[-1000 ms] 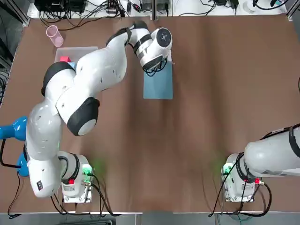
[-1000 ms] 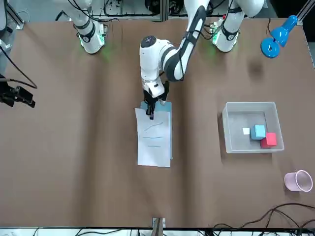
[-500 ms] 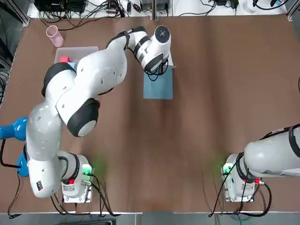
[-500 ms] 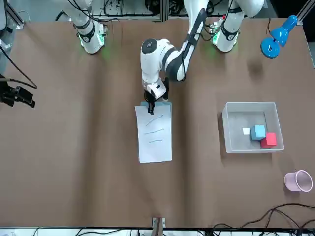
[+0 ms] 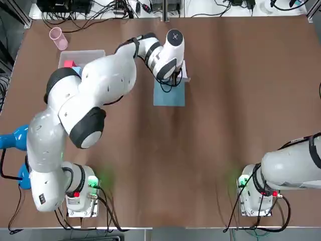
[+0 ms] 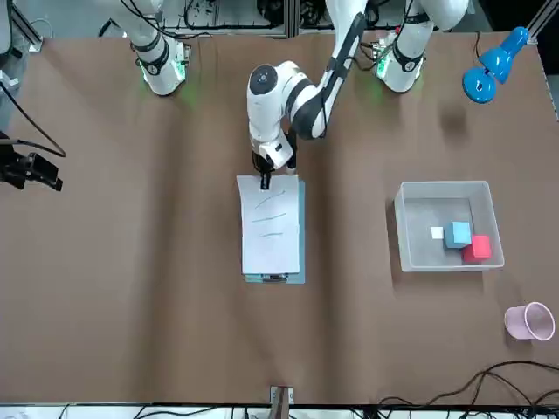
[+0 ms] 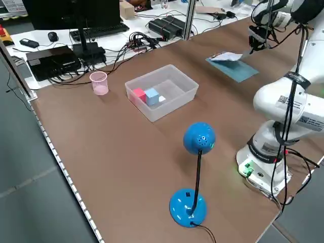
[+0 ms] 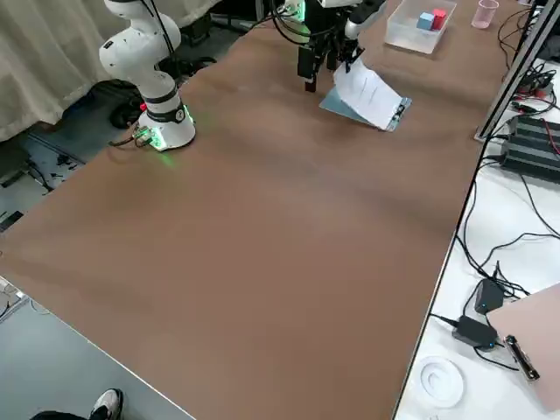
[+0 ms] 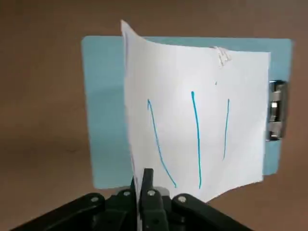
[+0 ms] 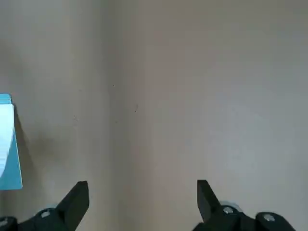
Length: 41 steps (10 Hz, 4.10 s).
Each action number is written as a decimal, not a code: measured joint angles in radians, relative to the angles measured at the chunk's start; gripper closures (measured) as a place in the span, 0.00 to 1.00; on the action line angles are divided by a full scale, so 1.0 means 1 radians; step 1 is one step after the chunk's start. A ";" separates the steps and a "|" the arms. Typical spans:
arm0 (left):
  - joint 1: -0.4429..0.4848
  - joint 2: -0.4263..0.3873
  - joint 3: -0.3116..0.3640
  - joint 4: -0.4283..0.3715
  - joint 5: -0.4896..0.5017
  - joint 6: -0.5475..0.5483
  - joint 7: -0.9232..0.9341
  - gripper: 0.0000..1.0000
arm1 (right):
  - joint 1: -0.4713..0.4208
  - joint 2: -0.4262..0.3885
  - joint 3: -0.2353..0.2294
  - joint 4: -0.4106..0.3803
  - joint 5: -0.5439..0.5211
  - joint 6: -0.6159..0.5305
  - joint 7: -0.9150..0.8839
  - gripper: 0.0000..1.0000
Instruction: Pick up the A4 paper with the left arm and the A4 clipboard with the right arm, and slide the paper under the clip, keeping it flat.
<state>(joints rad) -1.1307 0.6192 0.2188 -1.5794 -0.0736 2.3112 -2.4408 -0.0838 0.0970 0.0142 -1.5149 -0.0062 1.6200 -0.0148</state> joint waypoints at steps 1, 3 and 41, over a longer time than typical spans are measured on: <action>0.000 0.000 -0.005 -0.009 -0.015 -0.001 -0.002 0.99 | 0.000 0.000 0.000 0.000 0.000 0.000 0.000 0.01; 0.000 -0.002 -0.004 -0.026 -0.023 -0.001 -0.030 0.99 | 0.000 0.000 0.000 0.000 0.000 0.000 0.000 0.01; 0.159 -0.235 0.037 -0.022 0.039 -0.118 0.301 0.00 | -0.008 0.000 -0.003 -0.003 0.000 -0.001 0.000 0.00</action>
<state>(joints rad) -0.9717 0.3842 0.2556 -1.6010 -0.0349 2.1936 -2.1396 -0.0913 0.0970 0.0117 -1.5177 -0.0063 1.6194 -0.0148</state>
